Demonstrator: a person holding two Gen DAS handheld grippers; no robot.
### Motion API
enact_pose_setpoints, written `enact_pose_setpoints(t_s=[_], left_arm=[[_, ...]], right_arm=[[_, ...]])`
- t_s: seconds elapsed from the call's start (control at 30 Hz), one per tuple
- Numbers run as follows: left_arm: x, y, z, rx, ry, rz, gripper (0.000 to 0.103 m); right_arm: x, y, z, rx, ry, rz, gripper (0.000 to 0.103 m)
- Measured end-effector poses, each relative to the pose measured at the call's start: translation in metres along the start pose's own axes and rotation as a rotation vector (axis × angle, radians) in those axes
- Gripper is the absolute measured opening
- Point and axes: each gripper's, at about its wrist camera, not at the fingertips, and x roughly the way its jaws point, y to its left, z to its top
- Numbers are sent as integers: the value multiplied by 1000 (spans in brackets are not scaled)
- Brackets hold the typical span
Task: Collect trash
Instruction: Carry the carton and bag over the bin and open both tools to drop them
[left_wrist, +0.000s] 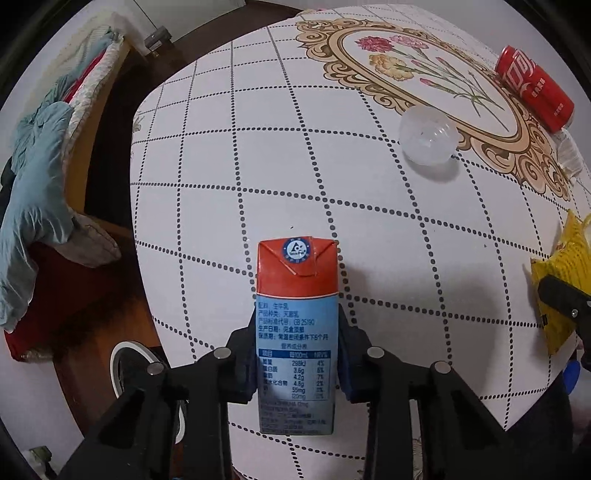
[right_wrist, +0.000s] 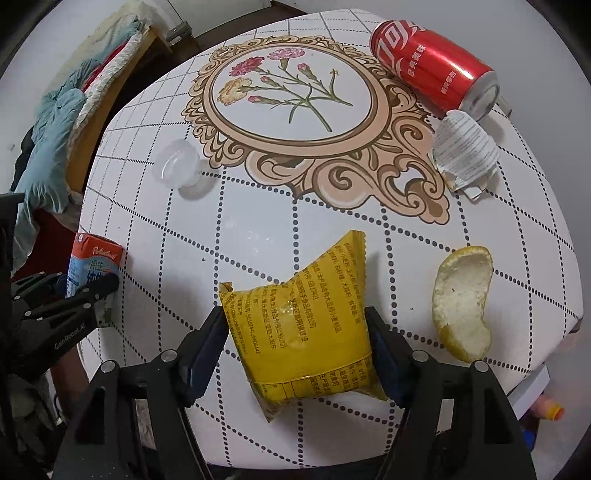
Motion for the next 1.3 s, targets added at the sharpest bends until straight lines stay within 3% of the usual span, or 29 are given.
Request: enact_pose_setpoints(t_s=[0.13,0.43,0.7,0.87,1.03,1.3], left_arm=[[-14,2,-6,-32,-36,4,28],[-74,32,-28,-204,-178,-13,28],[-127,90,-55,-341,-294,-26,28],[-156,150,-87,-438,-356,10,28],[-160,208,-122,-520,-365,61,28],[-115,304,-199,-687,-269,121,28]], right_arm=[[-1,-3,-1,-1,-12,8,71],[-15,4,-6,-8,-54,47,61],[-57,54,3,-85,-116,143,61],[-84,122,5,-183,-147,226,61],[-96,212,-3,-307,-142,311,61],[-37,363,-36,-481,-21,344,60]])
